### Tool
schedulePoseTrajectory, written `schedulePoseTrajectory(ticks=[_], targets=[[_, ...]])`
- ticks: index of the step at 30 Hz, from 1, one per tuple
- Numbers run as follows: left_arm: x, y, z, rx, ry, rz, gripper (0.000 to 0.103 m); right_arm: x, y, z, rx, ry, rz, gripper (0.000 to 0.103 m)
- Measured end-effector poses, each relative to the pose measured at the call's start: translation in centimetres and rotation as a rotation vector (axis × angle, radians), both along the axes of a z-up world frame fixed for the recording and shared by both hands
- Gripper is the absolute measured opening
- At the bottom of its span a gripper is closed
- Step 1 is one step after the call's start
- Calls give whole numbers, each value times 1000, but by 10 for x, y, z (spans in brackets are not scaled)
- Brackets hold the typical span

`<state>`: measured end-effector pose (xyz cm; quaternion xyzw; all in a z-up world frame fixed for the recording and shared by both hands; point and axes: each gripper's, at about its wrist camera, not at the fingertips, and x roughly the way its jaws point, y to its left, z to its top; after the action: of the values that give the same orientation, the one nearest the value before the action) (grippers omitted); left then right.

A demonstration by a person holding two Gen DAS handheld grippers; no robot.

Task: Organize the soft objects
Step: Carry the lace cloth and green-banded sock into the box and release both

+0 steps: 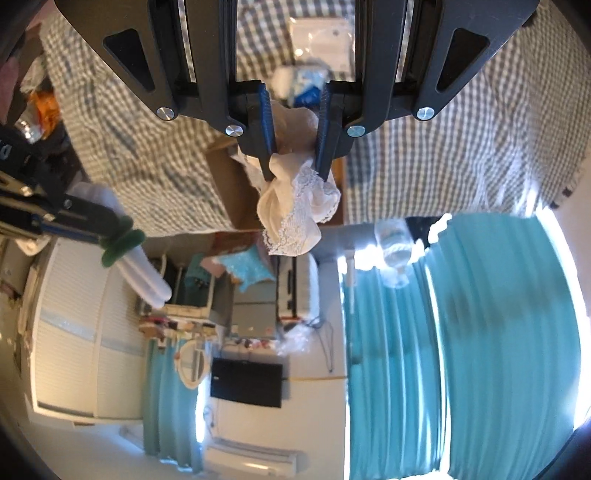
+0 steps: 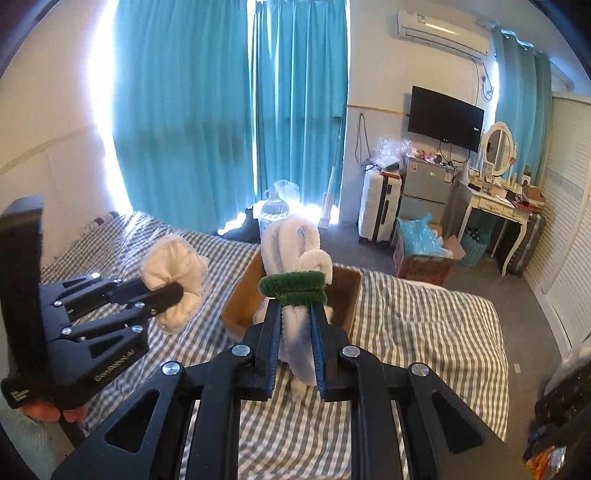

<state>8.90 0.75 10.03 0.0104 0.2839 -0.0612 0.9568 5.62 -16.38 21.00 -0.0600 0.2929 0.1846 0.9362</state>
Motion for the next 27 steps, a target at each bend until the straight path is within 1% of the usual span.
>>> schedulePoseTrajectory(ticks=[2,7,10,13,17,20,24,27], targets=[[17,0,-5,21,-1,4,19,18,4,-1,5,3,0,15],[63,4,-25,0,51,15,19,74,8,-21,13,42,-12,15],[86,6,-38,7,71,15,19,108,11,-41,19,78,-15,15],[109,4,-52,12,87,3,19,141,14,-67,7,112,-19,15],[140,4,-75,25,119,-2,19,179,16,-103,21,167,-28,15],[158,3,-91,36,145,0,19,205,16,-128,16,199,-32,15],[176,-2,-108,47,176,-14,19,226,15,-151,10,231,-35,15],[181,-7,-114,62,176,-27,24,235,12,-165,26,256,-37,15]])
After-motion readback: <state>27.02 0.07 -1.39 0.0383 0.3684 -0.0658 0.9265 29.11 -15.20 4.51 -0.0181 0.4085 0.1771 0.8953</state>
